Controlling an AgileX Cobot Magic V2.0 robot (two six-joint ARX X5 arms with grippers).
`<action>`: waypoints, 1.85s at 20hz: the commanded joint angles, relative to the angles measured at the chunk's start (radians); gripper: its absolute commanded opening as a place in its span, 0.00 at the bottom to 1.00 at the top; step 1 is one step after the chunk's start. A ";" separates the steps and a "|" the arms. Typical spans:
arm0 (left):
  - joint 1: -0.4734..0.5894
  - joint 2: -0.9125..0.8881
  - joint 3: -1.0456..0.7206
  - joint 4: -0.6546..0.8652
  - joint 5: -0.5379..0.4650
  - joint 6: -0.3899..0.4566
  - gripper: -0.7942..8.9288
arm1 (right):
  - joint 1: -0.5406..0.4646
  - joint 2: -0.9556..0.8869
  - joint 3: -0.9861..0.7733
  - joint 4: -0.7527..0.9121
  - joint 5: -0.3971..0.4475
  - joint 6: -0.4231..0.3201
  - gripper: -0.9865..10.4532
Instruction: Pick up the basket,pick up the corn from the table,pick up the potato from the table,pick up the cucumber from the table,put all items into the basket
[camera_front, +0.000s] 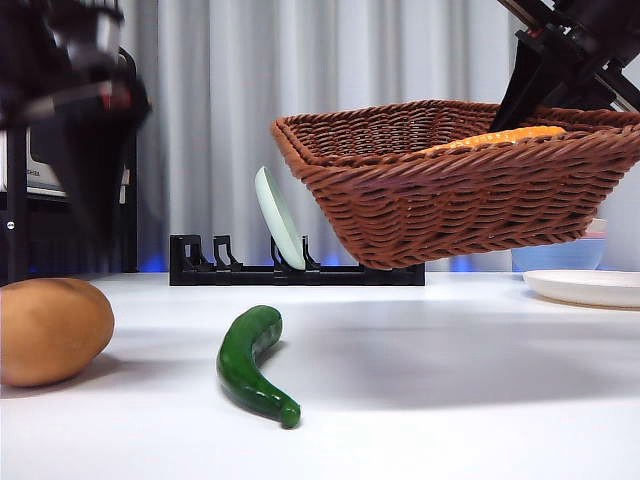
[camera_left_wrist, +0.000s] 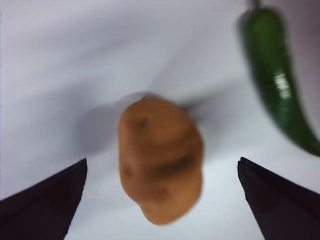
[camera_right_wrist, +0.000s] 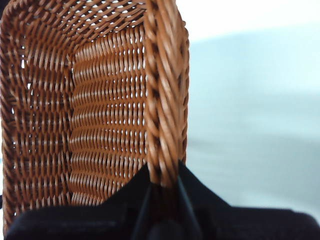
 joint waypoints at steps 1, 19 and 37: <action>0.019 0.079 -0.010 0.023 0.008 0.038 0.60 | 0.002 -0.003 0.009 0.015 -0.011 0.014 0.07; 0.019 -0.016 0.182 -0.464 0.624 0.542 0.07 | 0.002 -0.003 0.009 0.031 -0.007 0.014 0.07; -0.325 0.186 0.277 0.512 0.101 0.060 0.08 | 0.021 -0.003 0.009 0.049 -0.007 0.019 0.07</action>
